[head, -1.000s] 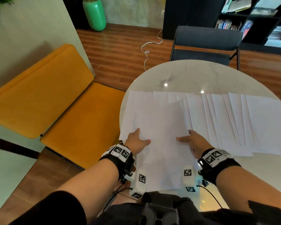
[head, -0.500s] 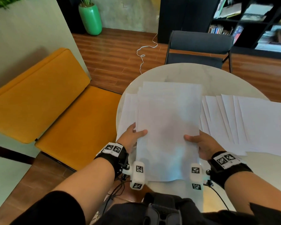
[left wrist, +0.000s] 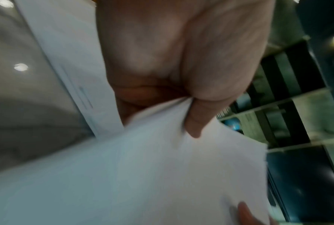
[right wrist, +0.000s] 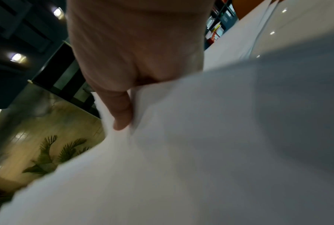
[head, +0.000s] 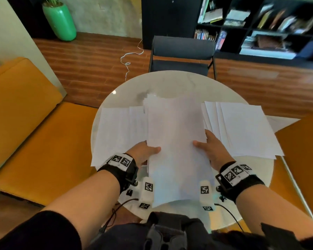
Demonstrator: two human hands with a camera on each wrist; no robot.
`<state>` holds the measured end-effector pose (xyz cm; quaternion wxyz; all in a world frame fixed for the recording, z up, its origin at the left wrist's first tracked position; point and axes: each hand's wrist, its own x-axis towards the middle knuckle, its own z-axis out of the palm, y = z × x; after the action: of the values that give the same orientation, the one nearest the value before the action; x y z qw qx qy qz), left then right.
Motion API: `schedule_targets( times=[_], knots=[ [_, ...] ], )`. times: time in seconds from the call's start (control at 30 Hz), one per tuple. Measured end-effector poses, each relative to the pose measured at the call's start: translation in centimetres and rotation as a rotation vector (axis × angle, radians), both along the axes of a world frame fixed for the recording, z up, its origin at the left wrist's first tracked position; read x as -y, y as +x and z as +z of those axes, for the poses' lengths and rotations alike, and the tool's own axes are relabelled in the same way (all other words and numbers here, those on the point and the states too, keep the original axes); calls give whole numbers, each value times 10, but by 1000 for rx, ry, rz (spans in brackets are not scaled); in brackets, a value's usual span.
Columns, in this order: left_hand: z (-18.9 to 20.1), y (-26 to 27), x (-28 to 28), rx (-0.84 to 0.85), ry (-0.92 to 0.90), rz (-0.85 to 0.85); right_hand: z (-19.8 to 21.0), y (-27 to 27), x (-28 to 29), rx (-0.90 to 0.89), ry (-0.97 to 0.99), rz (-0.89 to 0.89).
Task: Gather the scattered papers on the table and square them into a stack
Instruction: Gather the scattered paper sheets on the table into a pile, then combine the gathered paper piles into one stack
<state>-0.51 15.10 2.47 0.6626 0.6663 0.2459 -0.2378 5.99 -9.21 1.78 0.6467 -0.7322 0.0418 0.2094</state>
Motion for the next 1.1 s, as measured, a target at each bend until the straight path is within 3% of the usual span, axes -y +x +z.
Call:
schedule_targets(
  times=[0.1, 0.23, 0.37, 0.53, 0.63, 0.77, 0.87, 1.1],
  knots=[
    [-2, 17, 31, 61, 312, -96, 0, 8, 21, 75, -213, -7],
    [-12, 30, 55, 45, 411, -22, -12, 23, 64, 46, -460, -41],
    [-25, 33, 70, -33, 438, 5, -30, 44, 122, 126, -785, -84],
    [-45, 22, 74, -130, 313, 211, -43, 74, 177, 3, -1162, -115],
    [-53, 15, 73, -166, 278, 319, -51, 95, 205, -84, -1184, -219],
    [-63, 11, 73, -195, 281, 343, -55, 119, 235, -192, -1077, -347],
    [-63, 11, 78, -202, 308, 346, -56, 130, 244, -241, -985, -321],
    [-62, 14, 85, -209, 366, 332, -58, 130, 235, -211, -1124, -240]
  ],
)
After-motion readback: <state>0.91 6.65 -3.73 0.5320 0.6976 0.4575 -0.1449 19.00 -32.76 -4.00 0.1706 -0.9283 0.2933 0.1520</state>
